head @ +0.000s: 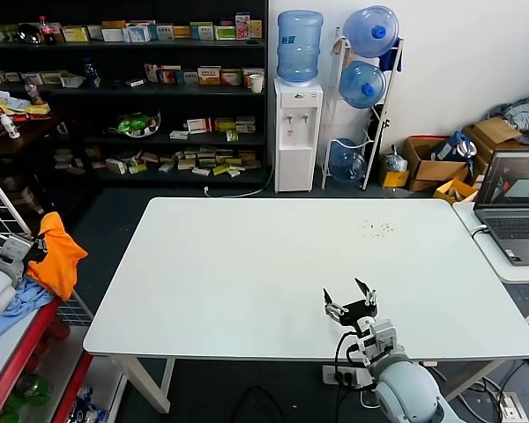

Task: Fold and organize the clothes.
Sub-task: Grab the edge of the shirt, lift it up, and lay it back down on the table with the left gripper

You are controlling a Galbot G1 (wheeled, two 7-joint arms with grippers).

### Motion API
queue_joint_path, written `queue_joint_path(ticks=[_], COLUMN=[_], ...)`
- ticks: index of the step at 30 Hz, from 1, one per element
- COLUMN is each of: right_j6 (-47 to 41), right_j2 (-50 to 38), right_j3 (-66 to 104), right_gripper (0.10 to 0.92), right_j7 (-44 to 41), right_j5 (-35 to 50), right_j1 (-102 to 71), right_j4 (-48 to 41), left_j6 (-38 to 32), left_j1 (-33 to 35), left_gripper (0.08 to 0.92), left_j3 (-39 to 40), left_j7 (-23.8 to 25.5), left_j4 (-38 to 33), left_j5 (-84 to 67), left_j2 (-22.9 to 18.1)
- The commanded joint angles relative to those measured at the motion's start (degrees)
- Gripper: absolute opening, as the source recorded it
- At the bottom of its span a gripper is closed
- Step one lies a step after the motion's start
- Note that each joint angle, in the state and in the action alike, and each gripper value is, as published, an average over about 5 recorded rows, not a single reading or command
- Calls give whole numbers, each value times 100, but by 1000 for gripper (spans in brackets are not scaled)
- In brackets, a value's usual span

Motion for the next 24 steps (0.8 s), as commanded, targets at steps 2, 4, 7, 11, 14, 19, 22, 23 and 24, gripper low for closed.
queue_joint_path(ticks=[2, 4, 7, 11, 14, 19, 22, 23, 24], right_j6=[-16, -25, -32, -22, -16, -41, -33, -16, 8], right_j2=[-18, -35, -46, -46, -34, -36, -67, -76, -84], right_j3=[-6, 12, 53, 134, 189, 246, 279, 290, 302], right_gripper=[823, 823, 823, 823, 823, 823, 823, 823, 823], right_j7=[5, 14, 21, 15, 15, 32, 34, 29, 19], right_j5=[-36, -38, -51, -78, -91, -103, -108, -112, -117], right_j1=[-34, -56, -114, -215, -249, -259, -287, -300, -314], right_j4=[38, 50, 70, 85, 82, 79, 63, 53, 39], left_j6=[98, 166, 311, 538, 700, 813, 803, 783, 743], left_j1=[275, 369, 428, 456, 492, 511, 483, 466, 442], left_gripper=[114, 114, 114, 114, 114, 114, 114, 114, 114], left_j3=[96, 168, 274, 368, 435, 690, 852, 908, 966], left_j7=[-284, -429, -719, -1197, -1538, -1929, -2089, -2122, -2136], left_j4=[-521, -732, -1077, -1646, -2085, -2504, -2512, -2470, -2383], left_j5=[-245, -442, -825, -1505, -1996, -2436, -2504, -2472, -2404], left_j2=[-586, -765, -989, -1139, -1212, -1547, -2033, -2242, -2471])
